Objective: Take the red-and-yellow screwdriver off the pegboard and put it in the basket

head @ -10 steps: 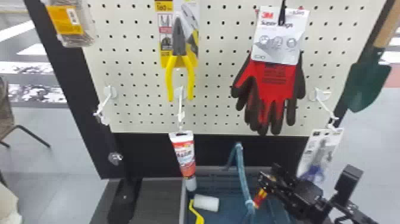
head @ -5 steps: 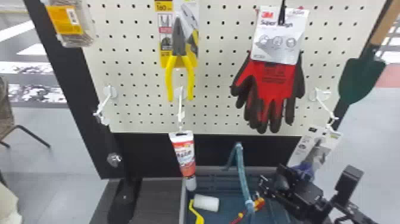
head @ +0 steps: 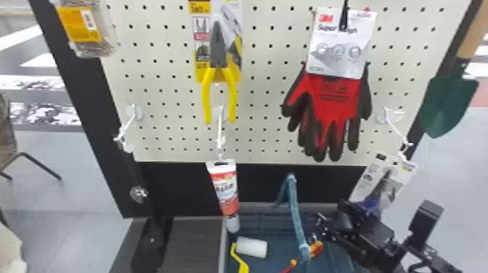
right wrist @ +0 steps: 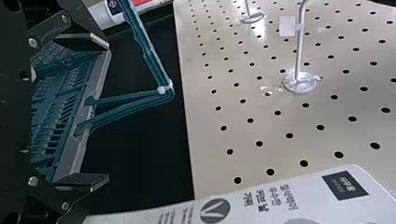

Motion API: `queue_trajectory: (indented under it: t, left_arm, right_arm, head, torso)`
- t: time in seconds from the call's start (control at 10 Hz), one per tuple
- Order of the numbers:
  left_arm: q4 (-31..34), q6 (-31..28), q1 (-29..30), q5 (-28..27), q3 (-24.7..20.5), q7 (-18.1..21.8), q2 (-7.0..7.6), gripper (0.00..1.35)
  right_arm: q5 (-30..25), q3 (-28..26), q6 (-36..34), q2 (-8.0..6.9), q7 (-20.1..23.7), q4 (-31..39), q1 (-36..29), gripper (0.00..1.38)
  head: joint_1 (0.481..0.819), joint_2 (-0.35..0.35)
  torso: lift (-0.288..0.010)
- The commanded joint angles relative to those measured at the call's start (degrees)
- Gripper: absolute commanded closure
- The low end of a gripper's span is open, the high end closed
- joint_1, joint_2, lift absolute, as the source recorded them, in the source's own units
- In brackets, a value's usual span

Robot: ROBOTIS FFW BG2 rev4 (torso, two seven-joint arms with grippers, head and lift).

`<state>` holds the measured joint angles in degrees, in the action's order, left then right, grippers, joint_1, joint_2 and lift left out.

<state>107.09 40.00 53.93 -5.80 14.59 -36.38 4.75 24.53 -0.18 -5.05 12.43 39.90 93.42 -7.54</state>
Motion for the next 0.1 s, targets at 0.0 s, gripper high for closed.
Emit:
queue_trajectory:
  t: [0.0]
  left_arm:
    - [0.0,0.0,0.0,0.0,0.0,0.0,0.0,0.18]
  right_arm:
    - [-0.2,0.0,0.0,0.05,0.0,0.3,-0.1,0.28]
  head:
    - [0.549,0.0]
  torso:
    - [-0.1]
